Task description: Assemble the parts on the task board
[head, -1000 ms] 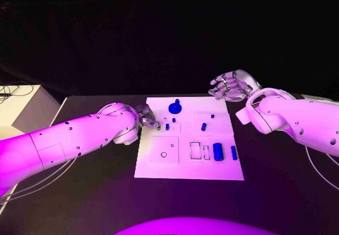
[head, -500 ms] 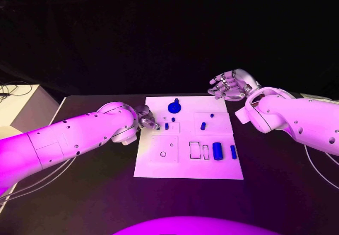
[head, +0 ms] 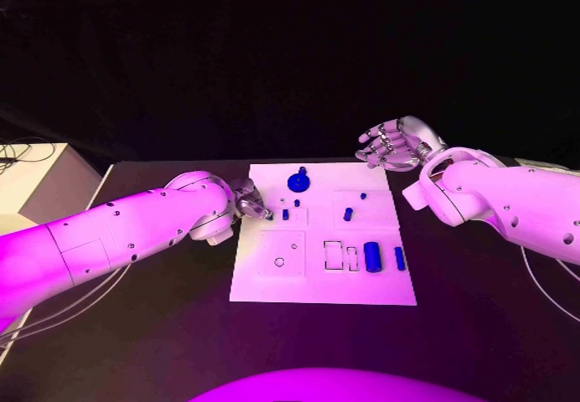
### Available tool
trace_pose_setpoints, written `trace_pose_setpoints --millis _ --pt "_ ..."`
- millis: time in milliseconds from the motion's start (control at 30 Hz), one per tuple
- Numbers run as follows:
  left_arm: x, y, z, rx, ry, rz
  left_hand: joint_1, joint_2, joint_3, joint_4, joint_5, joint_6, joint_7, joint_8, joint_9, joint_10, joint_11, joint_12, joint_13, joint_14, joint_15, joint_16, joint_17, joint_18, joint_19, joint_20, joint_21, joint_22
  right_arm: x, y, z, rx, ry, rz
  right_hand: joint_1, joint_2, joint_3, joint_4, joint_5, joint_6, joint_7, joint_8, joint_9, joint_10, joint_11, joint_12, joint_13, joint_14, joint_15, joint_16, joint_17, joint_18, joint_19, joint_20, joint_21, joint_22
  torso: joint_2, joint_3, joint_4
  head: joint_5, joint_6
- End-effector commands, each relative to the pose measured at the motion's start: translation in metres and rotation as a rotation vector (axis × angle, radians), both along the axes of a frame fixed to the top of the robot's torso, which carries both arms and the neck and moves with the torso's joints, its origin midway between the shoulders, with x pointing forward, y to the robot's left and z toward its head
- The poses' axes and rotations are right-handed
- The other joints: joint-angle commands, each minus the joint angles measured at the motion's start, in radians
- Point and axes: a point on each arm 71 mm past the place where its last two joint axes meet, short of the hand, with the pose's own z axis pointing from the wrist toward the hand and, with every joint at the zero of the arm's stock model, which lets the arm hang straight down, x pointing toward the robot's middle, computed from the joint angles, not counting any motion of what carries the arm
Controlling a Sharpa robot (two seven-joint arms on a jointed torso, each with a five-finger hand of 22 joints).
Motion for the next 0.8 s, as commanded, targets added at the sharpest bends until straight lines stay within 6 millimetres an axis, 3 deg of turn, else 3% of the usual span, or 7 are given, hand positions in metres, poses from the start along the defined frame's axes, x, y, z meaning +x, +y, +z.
trace_pose_setpoints --millis 33,800 --pt "-0.0003 -0.0010 -0.0018 0.015 0.008 -0.015 0.004 0.005 0.188 -0.189 -0.002 0.025 -0.016 0.002 0.001 0.005 -0.002 -0.003 -0.001 0.102 -0.006 0.003 0.263 -0.006 0.003 -0.004 0.004 0.066 -0.0007 0.0017 -0.0002 -0.007 -0.002 0.019 -0.011 -0.002 -0.001 -0.003 0.005 0.003 0.013 -0.006 -0.001 0.001 0.004 -0.005 -0.001 0.000 0.007 -0.007 -0.001 0.013 -0.004 0.005 -0.005 -0.001 -0.001 0.0000 -0.0013 0.001 -0.001" --pt "0.0004 -0.0066 -0.0041 0.040 0.024 -0.051 0.005 0.005 0.191 -0.190 -0.004 0.026 -0.016 0.001 0.000 0.006 -0.003 -0.003 0.000 0.102 -0.006 0.003 0.263 -0.007 0.004 -0.004 0.005 0.068 -0.0008 0.0016 -0.0006 -0.008 0.001 0.020 -0.011 -0.001 -0.001 -0.004 0.005 0.003 0.013 -0.006 -0.001 0.001 0.004 -0.006 -0.002 0.001 0.007 -0.008 -0.001 0.013 -0.004 0.006 -0.005 -0.003 -0.001 0.0000 -0.0003 -0.003 -0.006"
